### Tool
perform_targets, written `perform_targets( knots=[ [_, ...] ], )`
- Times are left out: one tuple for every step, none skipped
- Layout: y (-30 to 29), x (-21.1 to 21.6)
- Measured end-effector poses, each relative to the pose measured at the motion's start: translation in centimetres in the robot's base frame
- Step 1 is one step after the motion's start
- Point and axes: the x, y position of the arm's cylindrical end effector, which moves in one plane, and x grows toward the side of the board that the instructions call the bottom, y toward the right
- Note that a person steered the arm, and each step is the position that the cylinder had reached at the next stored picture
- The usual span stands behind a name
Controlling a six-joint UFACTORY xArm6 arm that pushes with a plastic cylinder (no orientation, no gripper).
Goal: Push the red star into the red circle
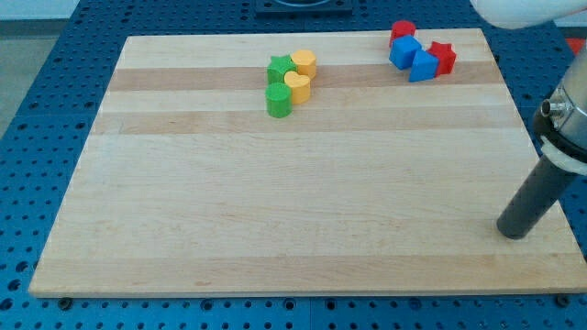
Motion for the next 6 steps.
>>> perform_targets(
  knots=[
    [1.7,-6.6],
    [2.5,-9.0],
    [3.5,-9.2],
    [2.2,-17.8],
    [-1.0,-29.3],
    [-2.1,-32.9]
  ],
)
